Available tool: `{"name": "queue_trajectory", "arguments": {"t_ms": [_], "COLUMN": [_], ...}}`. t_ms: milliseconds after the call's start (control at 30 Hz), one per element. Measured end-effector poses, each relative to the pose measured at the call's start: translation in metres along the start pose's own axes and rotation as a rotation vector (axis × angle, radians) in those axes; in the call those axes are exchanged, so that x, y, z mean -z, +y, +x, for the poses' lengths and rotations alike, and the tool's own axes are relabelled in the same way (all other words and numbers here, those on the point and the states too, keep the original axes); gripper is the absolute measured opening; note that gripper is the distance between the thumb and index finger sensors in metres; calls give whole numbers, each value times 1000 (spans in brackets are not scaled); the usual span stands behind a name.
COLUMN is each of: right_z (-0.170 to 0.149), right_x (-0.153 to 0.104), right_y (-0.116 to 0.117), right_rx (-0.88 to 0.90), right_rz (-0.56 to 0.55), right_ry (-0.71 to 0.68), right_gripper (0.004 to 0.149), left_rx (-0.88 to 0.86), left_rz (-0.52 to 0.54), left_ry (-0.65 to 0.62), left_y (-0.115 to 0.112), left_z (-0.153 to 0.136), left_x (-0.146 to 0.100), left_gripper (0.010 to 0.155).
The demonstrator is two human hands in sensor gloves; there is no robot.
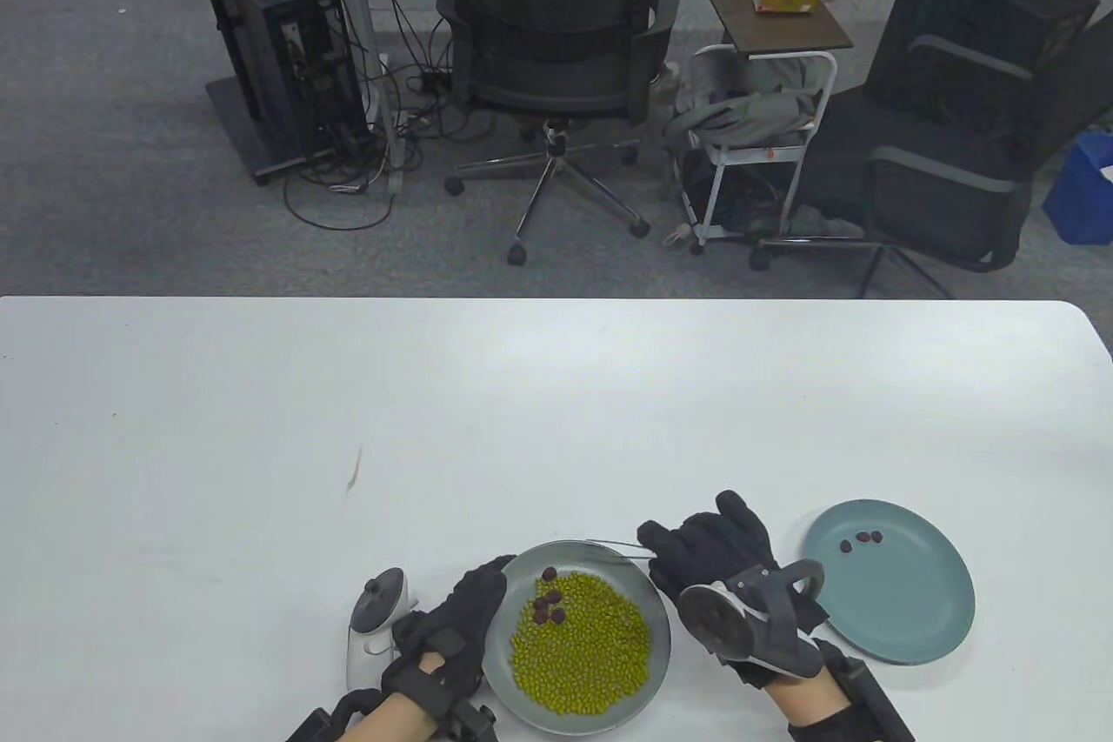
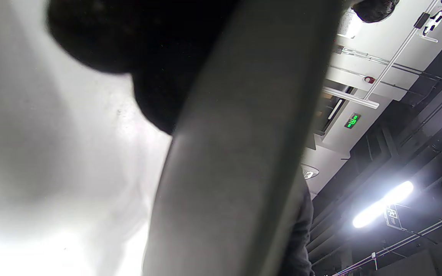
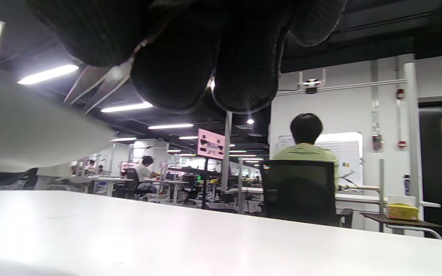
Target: Pick cranberries with tweezers into plate
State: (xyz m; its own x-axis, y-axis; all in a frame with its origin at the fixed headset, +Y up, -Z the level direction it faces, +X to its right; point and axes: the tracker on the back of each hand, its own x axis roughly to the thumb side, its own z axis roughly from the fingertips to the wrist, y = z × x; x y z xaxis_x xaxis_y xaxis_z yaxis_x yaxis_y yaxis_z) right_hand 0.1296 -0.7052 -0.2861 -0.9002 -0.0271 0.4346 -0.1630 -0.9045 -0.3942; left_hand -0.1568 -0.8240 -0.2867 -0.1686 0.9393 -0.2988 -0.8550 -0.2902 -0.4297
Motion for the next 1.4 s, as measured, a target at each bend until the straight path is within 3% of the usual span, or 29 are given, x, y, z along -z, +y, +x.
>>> {"name": "queue_trajectory", "arguments": {"t_ms": [600,1400], "right_z": [17,12], "right_x": [-1,-4], "right_y": [3,-5], "right_rx": [-39,-9], "right_rz": [21,-26], "right_ry": [-103,-86], "right_gripper": [48,46], "left_rx": [13,30], "left_rz": [-29,-10], "left_ry": [6,-11], "left_y": [-6,-4], "left_z": [-2,0], "left_x": [0,0], "left_gripper": [60,60]}}
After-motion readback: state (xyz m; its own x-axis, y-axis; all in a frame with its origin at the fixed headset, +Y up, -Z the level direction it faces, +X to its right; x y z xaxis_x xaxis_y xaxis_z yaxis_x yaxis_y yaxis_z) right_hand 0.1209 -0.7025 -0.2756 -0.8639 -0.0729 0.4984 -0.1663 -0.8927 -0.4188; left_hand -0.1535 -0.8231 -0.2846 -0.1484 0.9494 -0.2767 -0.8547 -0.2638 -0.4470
